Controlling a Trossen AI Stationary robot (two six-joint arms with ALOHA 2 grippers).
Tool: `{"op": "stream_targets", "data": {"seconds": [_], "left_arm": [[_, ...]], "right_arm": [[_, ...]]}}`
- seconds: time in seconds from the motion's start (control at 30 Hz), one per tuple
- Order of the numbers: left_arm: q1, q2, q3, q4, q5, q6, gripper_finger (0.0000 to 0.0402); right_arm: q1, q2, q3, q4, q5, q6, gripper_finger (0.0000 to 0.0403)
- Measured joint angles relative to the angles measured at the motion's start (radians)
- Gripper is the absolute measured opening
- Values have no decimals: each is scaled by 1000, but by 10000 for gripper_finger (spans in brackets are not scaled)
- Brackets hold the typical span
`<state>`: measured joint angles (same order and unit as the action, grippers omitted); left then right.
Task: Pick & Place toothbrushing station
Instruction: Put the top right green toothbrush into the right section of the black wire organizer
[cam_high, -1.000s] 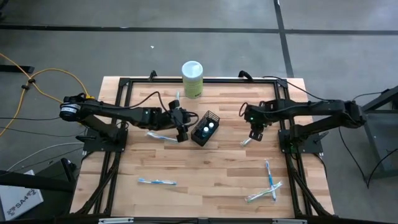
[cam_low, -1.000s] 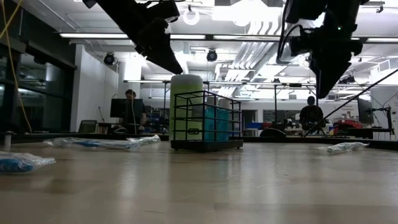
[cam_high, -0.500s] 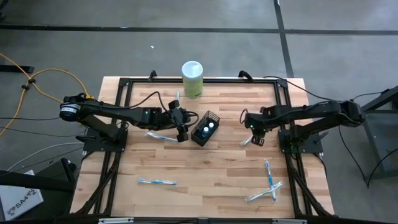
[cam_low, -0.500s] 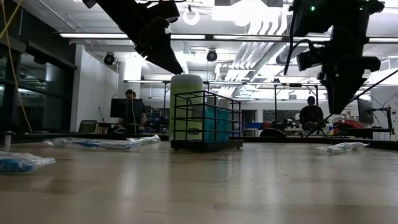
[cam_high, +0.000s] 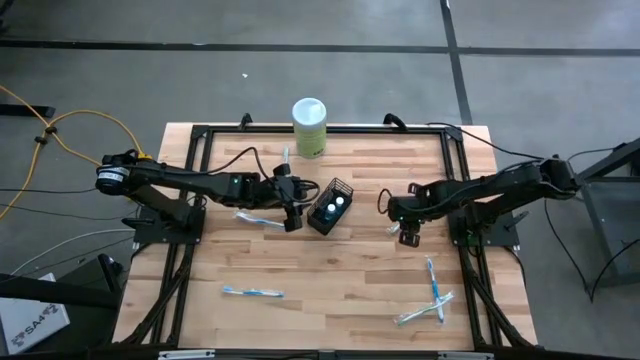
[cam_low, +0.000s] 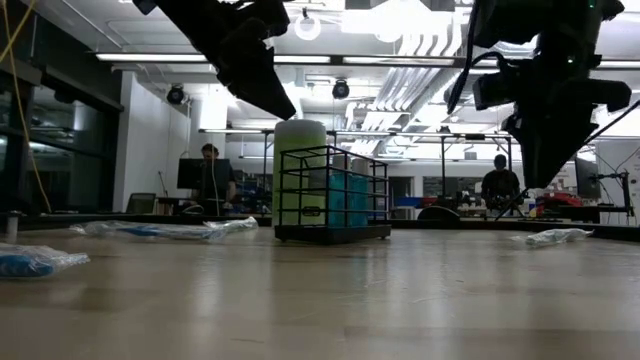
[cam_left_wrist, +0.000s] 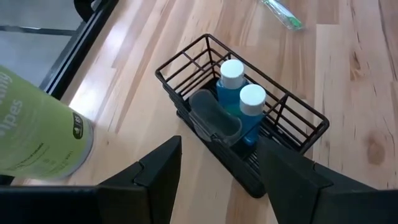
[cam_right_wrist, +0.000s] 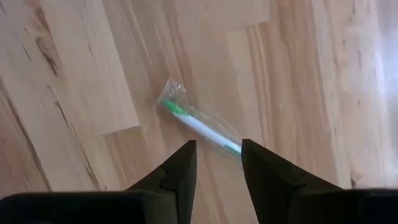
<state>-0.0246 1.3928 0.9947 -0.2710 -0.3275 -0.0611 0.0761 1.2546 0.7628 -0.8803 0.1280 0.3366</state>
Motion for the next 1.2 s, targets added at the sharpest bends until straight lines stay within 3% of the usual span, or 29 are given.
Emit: {"op": "stream_targets", "data": {"seconds": [0.27, 0.67, 0.9, 1.2], "left_arm": [[0, 0, 0, 8, 0, -7, 200], [0, 0, 0, 17, 0, -15, 200], [0, 0, 0, 22, 30, -15, 200], [0, 0, 1, 34, 86, -17, 200]], "right_arm": [[36, 69, 1, -3, 0, -3, 119], [35, 80, 1, 55, 4, -182, 119], [35, 80, 1, 59, 47, -256, 119], [32, 140, 2, 62, 19, -342, 119]]}}
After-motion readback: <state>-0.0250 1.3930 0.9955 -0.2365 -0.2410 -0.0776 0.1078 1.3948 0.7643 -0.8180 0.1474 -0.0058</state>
